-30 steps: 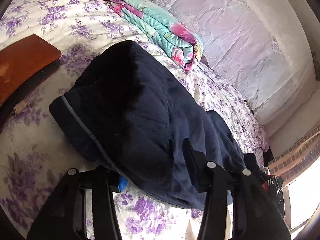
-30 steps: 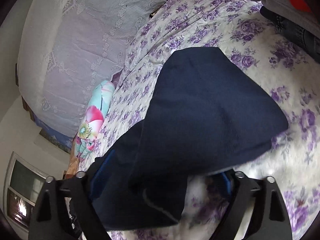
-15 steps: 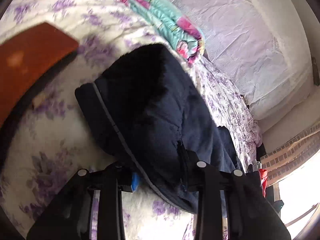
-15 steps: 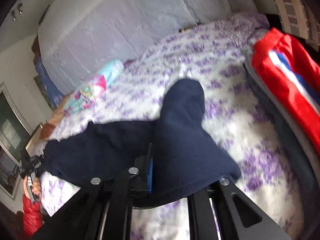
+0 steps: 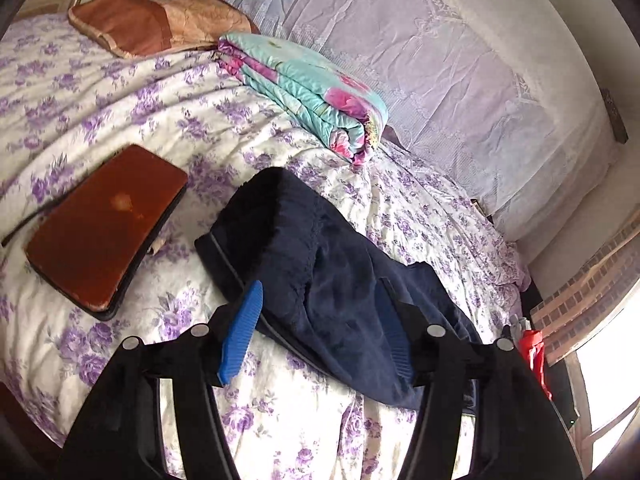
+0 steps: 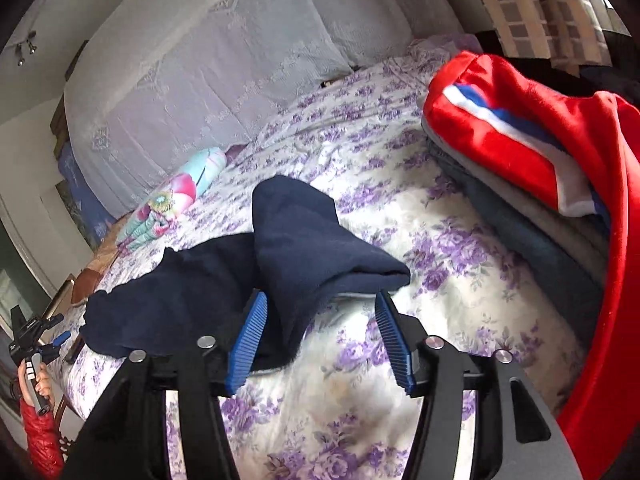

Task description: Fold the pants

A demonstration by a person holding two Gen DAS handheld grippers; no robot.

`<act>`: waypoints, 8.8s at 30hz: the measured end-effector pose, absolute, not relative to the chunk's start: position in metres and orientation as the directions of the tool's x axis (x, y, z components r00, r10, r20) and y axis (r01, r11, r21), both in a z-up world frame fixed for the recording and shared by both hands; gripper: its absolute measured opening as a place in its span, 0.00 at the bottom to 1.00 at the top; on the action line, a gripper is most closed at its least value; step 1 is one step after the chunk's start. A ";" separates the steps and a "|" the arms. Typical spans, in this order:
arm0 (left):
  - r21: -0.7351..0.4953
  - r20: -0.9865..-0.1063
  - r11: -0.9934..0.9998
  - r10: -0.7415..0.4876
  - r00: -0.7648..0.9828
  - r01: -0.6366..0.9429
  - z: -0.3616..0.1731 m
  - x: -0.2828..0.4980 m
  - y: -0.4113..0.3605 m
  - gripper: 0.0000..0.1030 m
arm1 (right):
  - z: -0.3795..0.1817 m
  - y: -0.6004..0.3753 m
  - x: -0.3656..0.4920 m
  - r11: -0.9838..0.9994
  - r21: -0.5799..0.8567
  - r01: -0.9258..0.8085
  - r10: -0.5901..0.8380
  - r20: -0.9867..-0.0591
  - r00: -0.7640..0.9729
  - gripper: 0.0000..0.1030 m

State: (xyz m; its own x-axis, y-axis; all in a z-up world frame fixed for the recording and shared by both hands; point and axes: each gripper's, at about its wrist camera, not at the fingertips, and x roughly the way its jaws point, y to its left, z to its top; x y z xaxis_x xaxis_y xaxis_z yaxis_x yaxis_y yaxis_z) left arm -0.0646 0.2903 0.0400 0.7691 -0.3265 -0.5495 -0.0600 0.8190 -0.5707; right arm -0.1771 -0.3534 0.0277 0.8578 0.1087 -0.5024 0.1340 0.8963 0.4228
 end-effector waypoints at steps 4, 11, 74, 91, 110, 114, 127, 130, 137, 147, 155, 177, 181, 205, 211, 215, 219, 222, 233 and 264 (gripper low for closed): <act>-0.472 -0.604 0.876 -0.235 0.761 -0.104 0.041 -0.035 0.292 0.54 | 0.020 -0.354 -0.164 0.879 0.459 0.130 0.118 -0.473 0.873 0.64; -0.444 -0.681 0.886 -0.237 0.693 -0.133 0.013 -0.014 0.285 0.53 | 0.002 -0.375 -0.165 0.800 0.587 0.122 0.184 -0.434 0.882 0.71; -0.612 -0.507 0.789 -0.338 0.793 -0.055 0.025 -0.069 0.303 0.17 | 0.053 -0.373 -0.157 0.917 0.292 0.272 -0.109 -0.473 0.874 0.30; -0.659 -0.519 0.747 -0.368 0.772 -0.087 0.006 -0.066 0.310 0.17 | 0.007 -0.402 -0.220 0.709 0.662 0.243 0.238 -0.549 0.801 0.37; -0.622 -0.519 0.783 -0.384 0.764 -0.029 0.025 -0.061 0.300 0.17 | 0.012 -0.385 -0.191 0.777 0.604 0.177 0.237 -0.541 0.807 0.02; -0.657 -0.487 0.754 -0.414 0.769 -0.010 0.038 -0.049 0.301 0.17 | 0.044 -0.397 -0.174 0.750 0.651 0.120 0.269 -0.465 0.843 0.02; -0.658 -0.423 0.748 -0.268 0.865 -0.090 0.089 0.122 0.281 0.17 | 0.091 -0.434 0.096 0.760 0.630 0.159 0.216 -0.476 0.852 0.02; -0.604 -0.506 0.771 -0.178 0.844 -0.200 0.064 0.188 0.270 0.21 | 0.056 -0.441 0.171 0.736 0.620 0.271 0.175 -0.561 0.809 0.23; -0.658 -0.552 0.725 -0.280 0.785 -0.204 -0.008 0.209 0.261 0.41 | 0.002 -0.415 0.162 0.756 0.581 0.302 0.102 -0.560 0.822 0.27; -0.215 -0.601 0.974 -0.078 0.795 -0.066 0.033 0.151 0.173 0.88 | -0.010 -0.285 0.176 0.996 -0.063 0.069 -0.093 -0.776 0.624 0.79; -0.236 -0.725 0.967 -0.112 0.679 -0.092 -0.003 0.151 0.183 0.87 | 0.030 -0.283 0.110 0.995 0.020 0.100 -0.060 -0.677 0.734 0.82; -0.017 -0.510 0.998 0.040 0.859 -0.056 0.060 0.092 0.095 0.95 | 0.083 -0.198 0.057 0.998 0.059 0.032 0.007 -0.572 0.820 0.96; -0.017 -0.500 0.998 0.050 0.864 -0.068 0.049 0.115 0.085 0.95 | 0.077 -0.196 0.079 0.985 0.125 0.119 -0.033 -0.541 0.840 0.96; -0.244 -0.581 0.925 0.102 0.807 -0.293 0.001 0.053 0.178 0.95 | 0.021 -0.180 0.084 0.993 0.116 -0.006 0.078 -0.626 0.776 0.96; -0.014 -0.517 0.973 0.191 0.835 -0.230 0.010 0.040 0.133 0.95 | 0.023 -0.180 0.081 0.994 0.105 -0.001 0.066 -0.614 0.786 0.96; 0.027 -0.520 0.975 0.204 0.829 -0.222 0.011 0.042 0.127 0.95 | 0.021 -0.185 0.083 0.991 0.131 0.004 0.079 -0.623 0.778 0.96; -0.007 -0.540 0.974 0.188 0.821 -0.228 0.008 0.043 0.134 0.95 | 0.018 -0.186 0.085 0.990 0.144 0.007 0.087 -0.634 0.768 0.96; -0.044 -0.557 0.977 0.148 0.817 -0.207 0.010 0.045 0.139 0.95 | 0.015 -0.187 0.085 0.988 0.152 0.011 0.090 -0.639 0.764 0.96; -0.074 -0.656 0.976 0.107 0.747 -0.205 0.044 0.146 0.201 0.95 | 0.005 -0.191 0.094 0.975 0.220 -0.012 0.160 -0.668 0.727 0.96; -0.448 -0.635 0.892 -0.268 0.725 -0.064 0.002 0.254 0.299 0.22 | -0.011 -0.215 0.105 0.890 0.456 -0.021 0.337 -0.625 0.704 0.97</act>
